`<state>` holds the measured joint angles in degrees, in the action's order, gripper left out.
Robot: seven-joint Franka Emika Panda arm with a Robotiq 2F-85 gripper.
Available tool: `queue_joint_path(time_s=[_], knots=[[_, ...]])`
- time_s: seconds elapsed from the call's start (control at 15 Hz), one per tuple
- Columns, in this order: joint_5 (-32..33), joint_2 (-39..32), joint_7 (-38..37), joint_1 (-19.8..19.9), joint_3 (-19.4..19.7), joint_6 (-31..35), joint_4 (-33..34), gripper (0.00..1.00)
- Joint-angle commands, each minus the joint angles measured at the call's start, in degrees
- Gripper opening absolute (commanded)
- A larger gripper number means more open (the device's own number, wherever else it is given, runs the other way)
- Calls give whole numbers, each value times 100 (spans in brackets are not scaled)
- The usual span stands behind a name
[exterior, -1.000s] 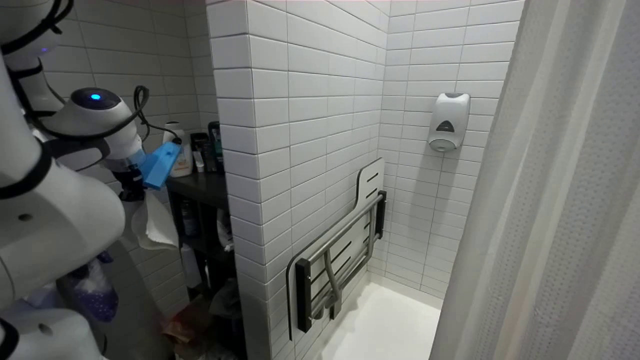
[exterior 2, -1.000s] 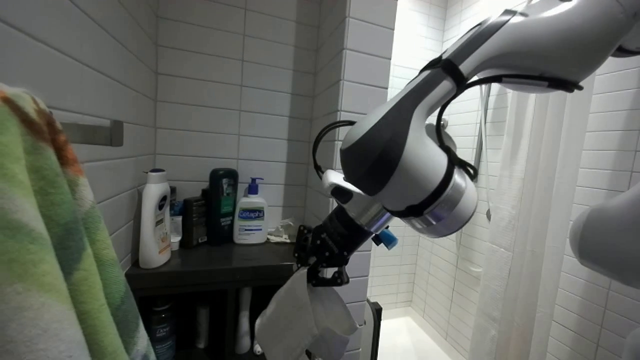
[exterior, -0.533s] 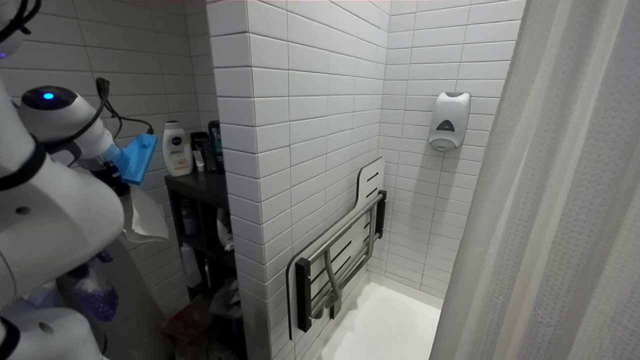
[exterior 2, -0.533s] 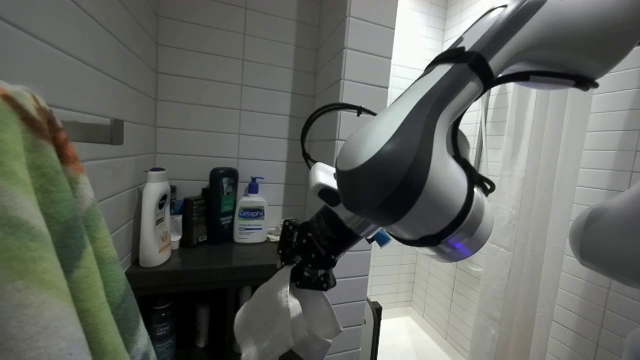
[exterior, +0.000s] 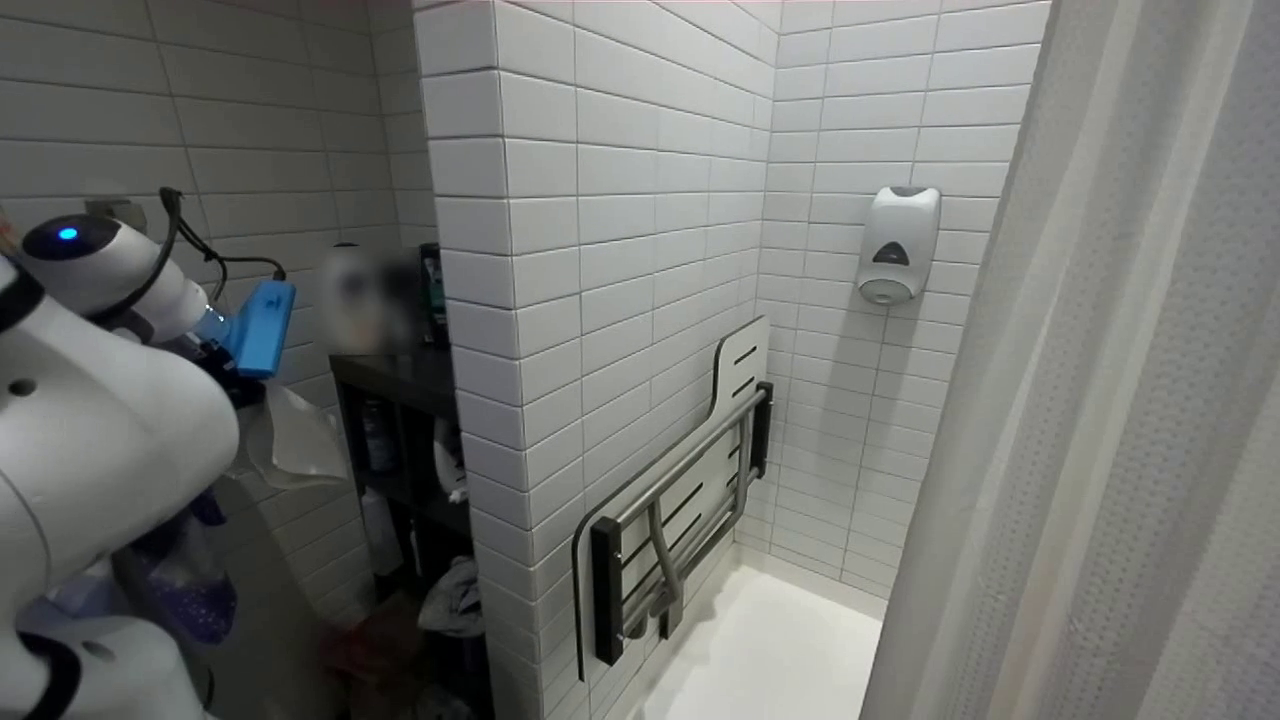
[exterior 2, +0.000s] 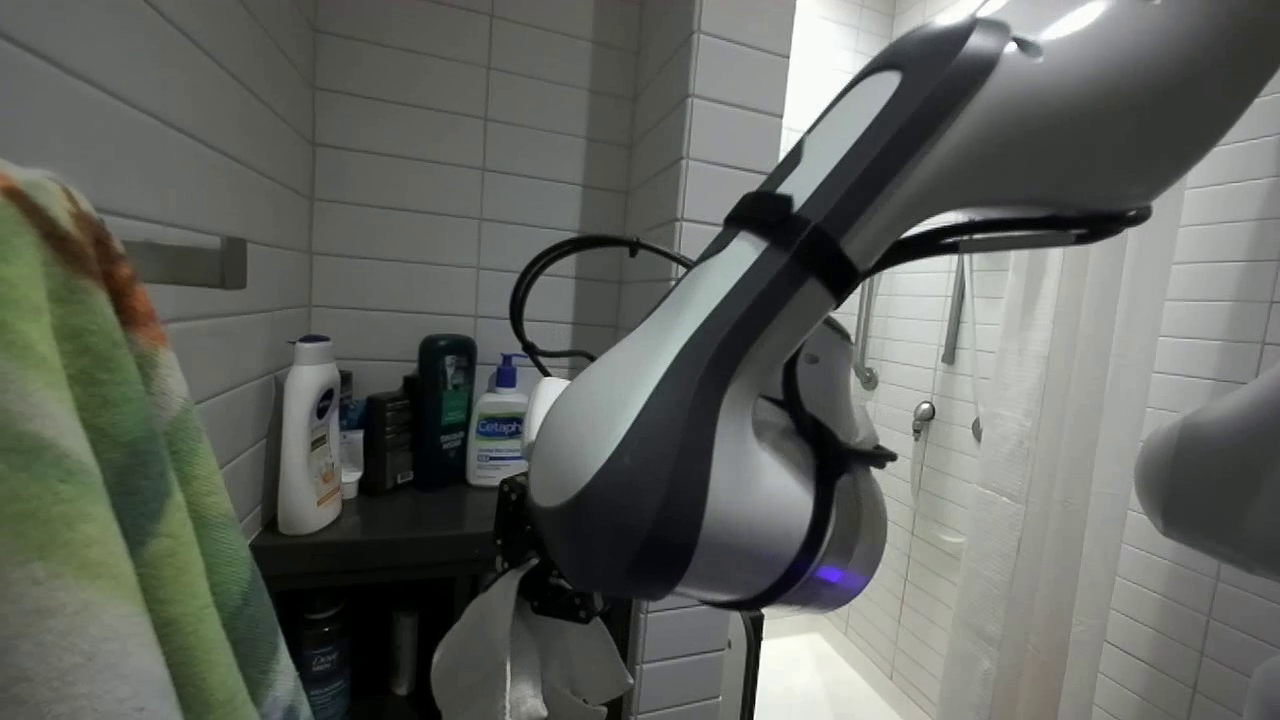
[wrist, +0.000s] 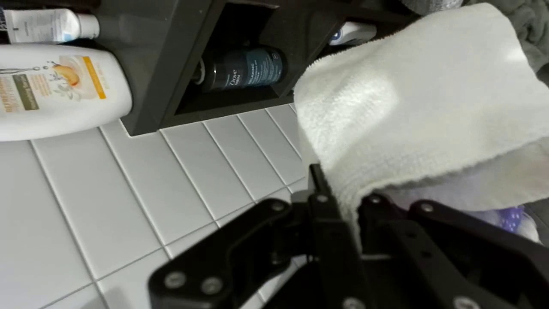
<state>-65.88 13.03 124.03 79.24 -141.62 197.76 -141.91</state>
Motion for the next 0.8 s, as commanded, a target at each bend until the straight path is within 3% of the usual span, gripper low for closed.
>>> queue_joint_path(time_s=[0.0,0.13,0.2,0.27,0.4,0.47,0.73], knots=[[-517,1098,-456,-1032,821,85,455,2],[-913,1613,-685,-1387,967,83,422,2],[-515,2037,-1560,-2050,1575,-118,176,2],[-1204,2019,-1047,-1446,771,224,211,2],[-1660,2720,-1406,-1880,1103,12,241,2],[-1919,2948,-1494,-1900,1108,12,274,2],[-2495,3626,-1658,-1372,1254,6,614,2]])
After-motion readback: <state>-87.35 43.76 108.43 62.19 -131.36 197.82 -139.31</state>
